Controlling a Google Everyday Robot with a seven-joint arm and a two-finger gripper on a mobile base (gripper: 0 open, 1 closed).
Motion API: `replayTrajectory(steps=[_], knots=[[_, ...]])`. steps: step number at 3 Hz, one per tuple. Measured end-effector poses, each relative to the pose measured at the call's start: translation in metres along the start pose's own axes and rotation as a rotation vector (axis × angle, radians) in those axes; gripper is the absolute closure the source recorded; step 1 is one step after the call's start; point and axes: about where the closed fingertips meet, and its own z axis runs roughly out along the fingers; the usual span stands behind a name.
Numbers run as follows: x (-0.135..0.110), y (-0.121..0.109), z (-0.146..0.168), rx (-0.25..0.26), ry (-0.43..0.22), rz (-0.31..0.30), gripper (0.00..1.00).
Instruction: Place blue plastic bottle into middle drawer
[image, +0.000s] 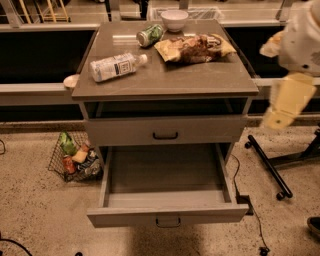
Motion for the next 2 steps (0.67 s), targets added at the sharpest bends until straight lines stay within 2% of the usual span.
replayTrajectory(steps=[1, 2], knots=[[-0.066, -0.048, 0.030, 0.012, -0.137, -0.125, 0.00], [-0.146, -0.084, 0.075, -0.021, -0.319, -0.211, 0.00]])
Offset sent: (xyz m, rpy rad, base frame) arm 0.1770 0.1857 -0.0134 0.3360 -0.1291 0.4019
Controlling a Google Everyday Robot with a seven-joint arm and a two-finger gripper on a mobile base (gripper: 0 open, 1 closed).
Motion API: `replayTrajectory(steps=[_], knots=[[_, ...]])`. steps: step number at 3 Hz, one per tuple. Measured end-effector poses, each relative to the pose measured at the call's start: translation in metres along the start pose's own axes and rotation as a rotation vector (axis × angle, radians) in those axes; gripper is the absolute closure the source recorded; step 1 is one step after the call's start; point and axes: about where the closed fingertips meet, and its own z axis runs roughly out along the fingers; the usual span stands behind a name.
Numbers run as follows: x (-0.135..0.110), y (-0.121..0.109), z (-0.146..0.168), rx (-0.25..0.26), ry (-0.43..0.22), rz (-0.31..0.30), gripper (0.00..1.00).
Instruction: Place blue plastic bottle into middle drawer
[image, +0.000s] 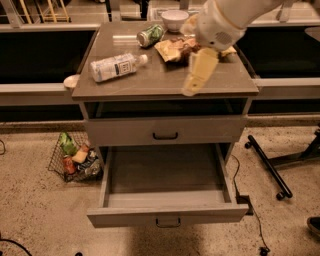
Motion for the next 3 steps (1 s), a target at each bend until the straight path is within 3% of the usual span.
replayTrajectory(steps=[1, 2, 3], knots=[[-0.035, -0.019, 0.042, -0.019, -0.147, -0.002, 0.00], [-0.035, -0.019, 0.042, -0.019, -0.147, -0.002, 0.00], [-0.038, -0.044, 0.058, 0.008, -0.187, -0.011, 0.00]])
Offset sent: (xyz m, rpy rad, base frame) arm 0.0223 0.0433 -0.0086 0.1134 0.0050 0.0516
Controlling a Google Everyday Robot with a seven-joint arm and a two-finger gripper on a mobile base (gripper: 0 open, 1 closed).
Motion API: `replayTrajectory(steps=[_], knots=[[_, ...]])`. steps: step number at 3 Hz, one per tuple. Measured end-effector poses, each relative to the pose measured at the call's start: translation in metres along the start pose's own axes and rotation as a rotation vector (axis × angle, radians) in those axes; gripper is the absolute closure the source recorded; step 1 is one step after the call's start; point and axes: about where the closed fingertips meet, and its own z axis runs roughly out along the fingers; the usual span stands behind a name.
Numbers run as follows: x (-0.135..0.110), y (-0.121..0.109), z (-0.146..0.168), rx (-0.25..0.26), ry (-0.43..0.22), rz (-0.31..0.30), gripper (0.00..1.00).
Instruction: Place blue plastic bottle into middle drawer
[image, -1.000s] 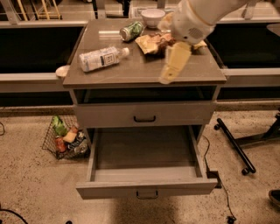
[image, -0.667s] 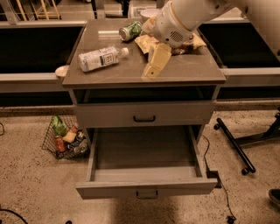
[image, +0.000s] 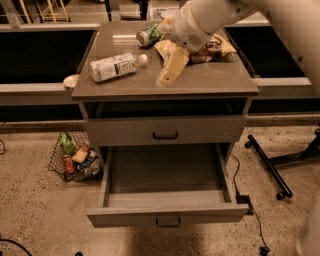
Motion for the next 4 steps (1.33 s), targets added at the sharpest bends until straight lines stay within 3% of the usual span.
replayTrajectory(steps=[1, 2, 3, 4], knots=[[0.000, -0.039, 0.025, 0.030, -0.039, -0.025, 0.00], [-0.011, -0.096, 0.085, 0.060, -0.103, -0.013, 0.00], [-0.011, -0.096, 0.085, 0.060, -0.103, -0.013, 0.00], [-0.018, -0.102, 0.110, 0.080, -0.127, 0.003, 0.00]])
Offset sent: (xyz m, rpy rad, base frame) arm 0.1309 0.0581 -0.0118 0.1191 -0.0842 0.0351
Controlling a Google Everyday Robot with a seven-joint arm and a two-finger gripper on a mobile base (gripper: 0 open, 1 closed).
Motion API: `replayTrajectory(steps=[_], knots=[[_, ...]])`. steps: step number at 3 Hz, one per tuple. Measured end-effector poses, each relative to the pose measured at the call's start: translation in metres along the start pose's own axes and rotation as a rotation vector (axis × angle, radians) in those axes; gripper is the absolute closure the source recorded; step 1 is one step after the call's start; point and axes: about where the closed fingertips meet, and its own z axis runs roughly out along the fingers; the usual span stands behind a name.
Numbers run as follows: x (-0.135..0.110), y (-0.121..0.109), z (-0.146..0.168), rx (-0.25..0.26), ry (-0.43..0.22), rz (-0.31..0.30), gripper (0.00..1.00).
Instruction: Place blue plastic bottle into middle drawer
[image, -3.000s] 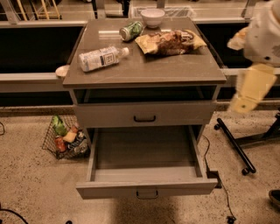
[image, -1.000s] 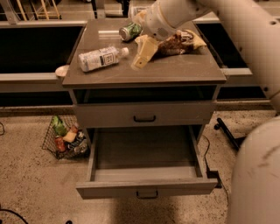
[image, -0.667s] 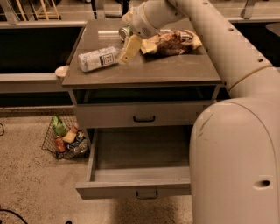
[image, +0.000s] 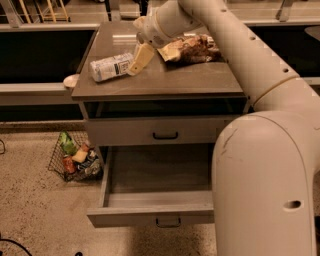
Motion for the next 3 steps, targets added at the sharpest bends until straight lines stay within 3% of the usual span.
replayTrajectory(steps=[1, 3], knots=[[-0.007, -0.006, 0.032, 0.009, -0.030, -0.005, 0.00], [-0.013, -0.012, 0.076, -0.022, -0.089, 0.011, 0.00]])
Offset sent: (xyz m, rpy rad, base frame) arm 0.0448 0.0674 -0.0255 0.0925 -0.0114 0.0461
